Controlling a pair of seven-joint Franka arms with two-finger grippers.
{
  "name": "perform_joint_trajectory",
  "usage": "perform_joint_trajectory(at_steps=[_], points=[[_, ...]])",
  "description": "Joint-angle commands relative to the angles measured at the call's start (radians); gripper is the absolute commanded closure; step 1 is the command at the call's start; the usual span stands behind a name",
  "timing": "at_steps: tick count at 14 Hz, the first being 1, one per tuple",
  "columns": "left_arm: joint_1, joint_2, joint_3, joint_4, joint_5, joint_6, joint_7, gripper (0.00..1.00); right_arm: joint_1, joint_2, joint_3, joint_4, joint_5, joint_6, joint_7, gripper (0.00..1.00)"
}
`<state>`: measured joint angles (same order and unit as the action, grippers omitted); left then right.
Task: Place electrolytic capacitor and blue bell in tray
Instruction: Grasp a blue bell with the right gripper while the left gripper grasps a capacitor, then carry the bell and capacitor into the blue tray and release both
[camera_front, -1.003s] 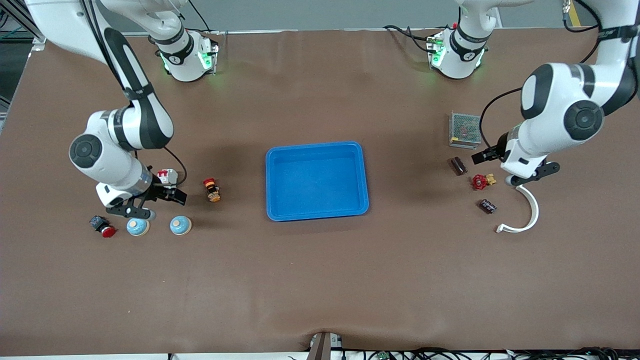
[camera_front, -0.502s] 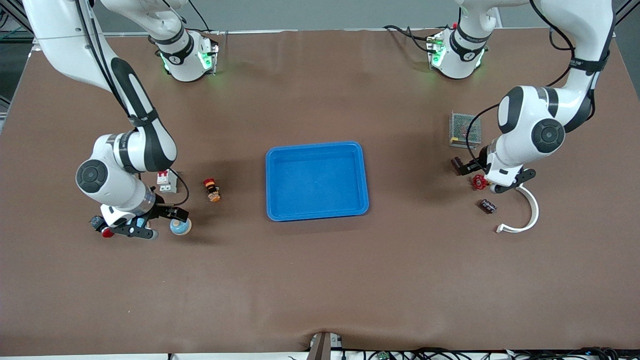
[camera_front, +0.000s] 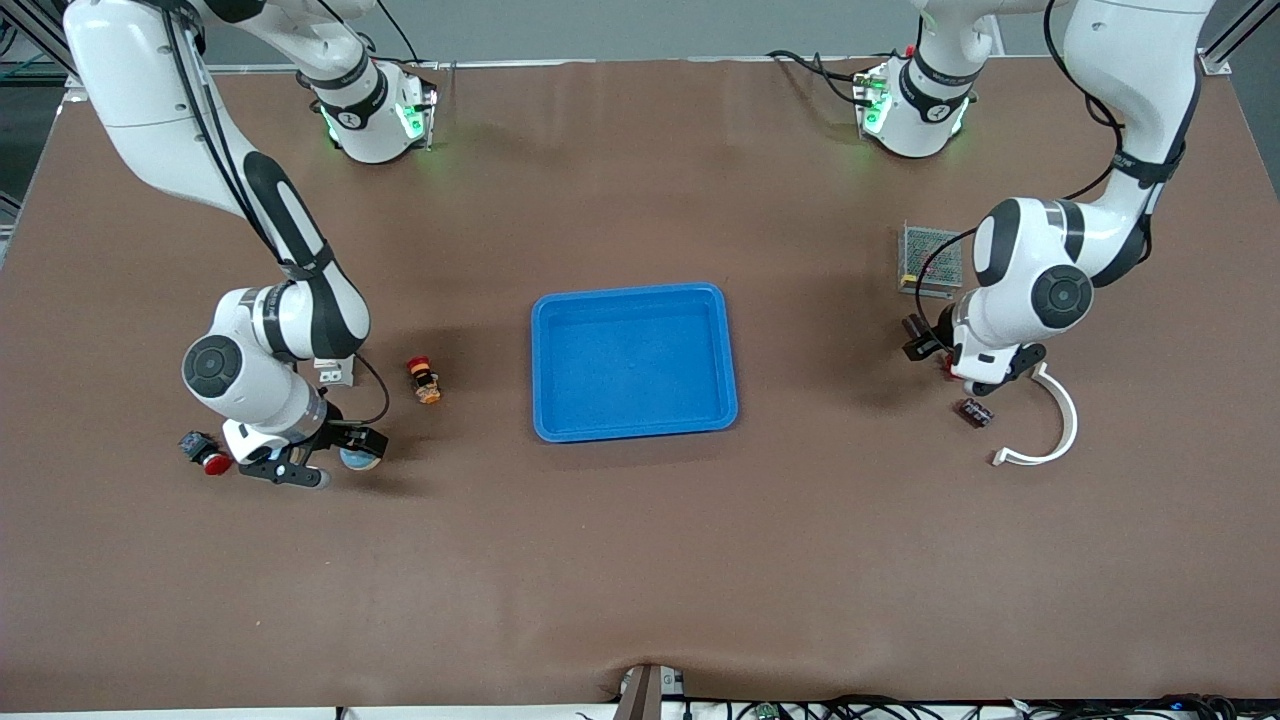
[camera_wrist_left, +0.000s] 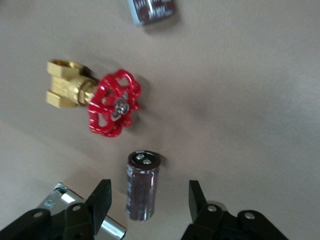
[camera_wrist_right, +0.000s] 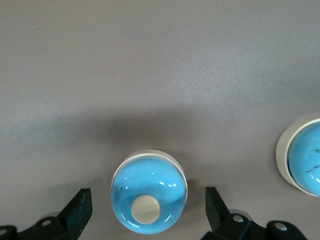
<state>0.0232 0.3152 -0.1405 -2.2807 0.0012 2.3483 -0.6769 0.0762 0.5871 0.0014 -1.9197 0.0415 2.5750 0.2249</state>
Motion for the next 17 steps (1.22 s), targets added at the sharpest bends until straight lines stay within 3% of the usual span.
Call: perform_joint_trajectory(at_steps=[1,5,6,7,9,11,13,14,17], points=[[-0.006,0.018,-0.004,-0.002,-0.007,0.025,-0.026,0.35,-0.007,0.011,0.006,0.022,0.012,-0.004,0.005,0.00],[-0.006,0.039,-0.002,-0.002,-0.007,0.035,-0.027,0.36,-0.007,0.023,0.006,0.022,0.012,0.013,0.005,0.00],[-0.006,0.041,-0.004,-0.002,-0.007,0.037,-0.027,0.36,-0.004,0.030,0.006,0.021,0.014,0.028,0.005,0.05],[-0.006,0.042,-0.002,-0.002,-0.007,0.035,-0.027,0.39,-0.003,0.033,0.006,0.021,0.014,0.037,0.005,0.22],[-0.008,0.047,-0.004,-0.002,-0.007,0.035,-0.027,0.52,0.005,0.037,0.006,0.022,0.021,0.034,0.013,1.00],[-0.008,0.048,-0.004,-0.002,-0.007,0.035,-0.033,0.78,0.016,0.034,0.006,0.022,0.020,0.025,0.047,1.00],[-0.022,0.047,-0.004,0.001,-0.007,0.037,-0.071,0.94,0.045,0.017,0.006,0.022,0.020,0.016,0.076,1.00],[-0.046,0.042,-0.004,0.004,-0.007,0.035,-0.123,0.99,0.062,0.004,0.008,0.024,0.020,-0.011,0.102,1.00],[-0.121,0.045,-0.004,0.038,-0.007,0.035,-0.289,1.00,0.135,-0.064,0.008,0.036,0.020,-0.162,0.200,1.00]])
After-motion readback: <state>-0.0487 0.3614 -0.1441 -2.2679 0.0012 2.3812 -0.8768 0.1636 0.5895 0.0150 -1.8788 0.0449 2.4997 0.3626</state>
